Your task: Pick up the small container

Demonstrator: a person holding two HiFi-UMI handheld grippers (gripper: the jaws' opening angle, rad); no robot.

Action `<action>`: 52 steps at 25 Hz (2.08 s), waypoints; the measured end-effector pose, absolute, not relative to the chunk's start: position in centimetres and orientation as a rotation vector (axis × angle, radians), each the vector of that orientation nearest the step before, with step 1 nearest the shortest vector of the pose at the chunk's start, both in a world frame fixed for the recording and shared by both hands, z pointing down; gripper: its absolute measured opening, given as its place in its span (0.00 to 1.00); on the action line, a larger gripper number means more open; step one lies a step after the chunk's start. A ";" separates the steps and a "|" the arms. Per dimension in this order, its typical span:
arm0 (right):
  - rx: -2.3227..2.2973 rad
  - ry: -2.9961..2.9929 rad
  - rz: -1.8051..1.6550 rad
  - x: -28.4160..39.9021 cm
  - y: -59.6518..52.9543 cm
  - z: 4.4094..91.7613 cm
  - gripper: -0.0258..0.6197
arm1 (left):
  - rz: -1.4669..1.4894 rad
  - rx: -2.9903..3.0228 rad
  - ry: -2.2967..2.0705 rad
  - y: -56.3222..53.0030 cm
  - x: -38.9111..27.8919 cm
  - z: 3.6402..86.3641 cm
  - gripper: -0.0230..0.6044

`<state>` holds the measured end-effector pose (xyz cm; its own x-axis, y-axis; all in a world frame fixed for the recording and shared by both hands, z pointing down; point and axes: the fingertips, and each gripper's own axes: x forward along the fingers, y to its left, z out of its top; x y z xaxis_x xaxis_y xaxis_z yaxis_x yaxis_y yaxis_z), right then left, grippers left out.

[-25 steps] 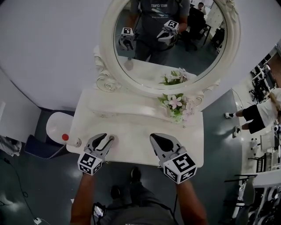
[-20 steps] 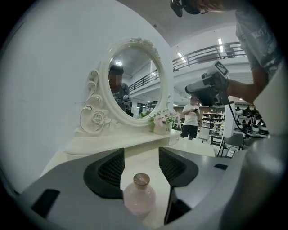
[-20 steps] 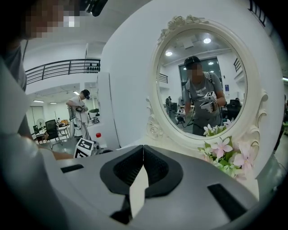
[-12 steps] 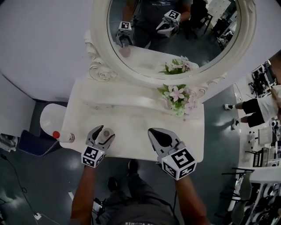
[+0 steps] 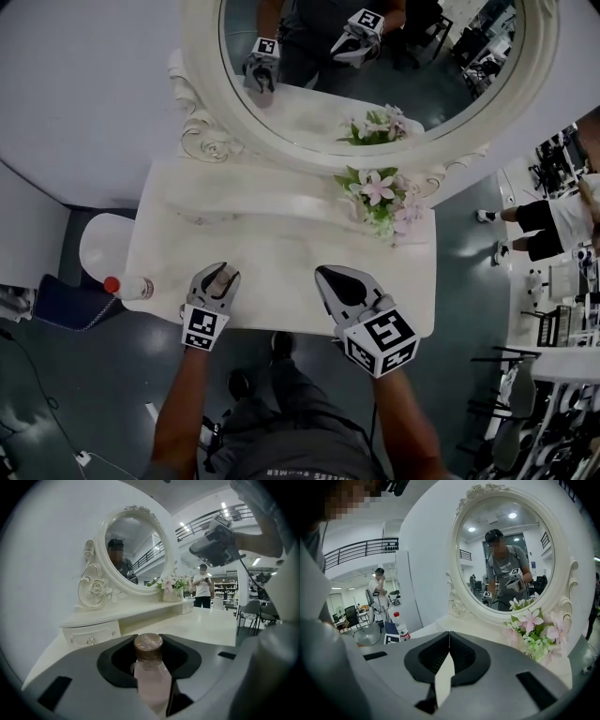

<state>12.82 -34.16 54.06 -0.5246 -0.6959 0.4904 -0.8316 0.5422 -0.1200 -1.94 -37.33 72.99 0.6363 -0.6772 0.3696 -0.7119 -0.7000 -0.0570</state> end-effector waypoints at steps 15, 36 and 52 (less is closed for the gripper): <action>1.276 -2.410 0.479 12.2 -33.1 53.1 0.08 | 0.557 2.767 -1.215 -37.3 -2.6 68.6 0.25; 1.329 -2.543 0.305 9.9 -32.1 44.5 0.08 | 0.589 2.956 -1.142 -35.2 -6.5 50.5 0.25; 1.356 -2.592 0.115 7.1 -30.5 37.9 0.08 | 0.568 3.118 -1.074 -30.3 -8.4 40.2 0.25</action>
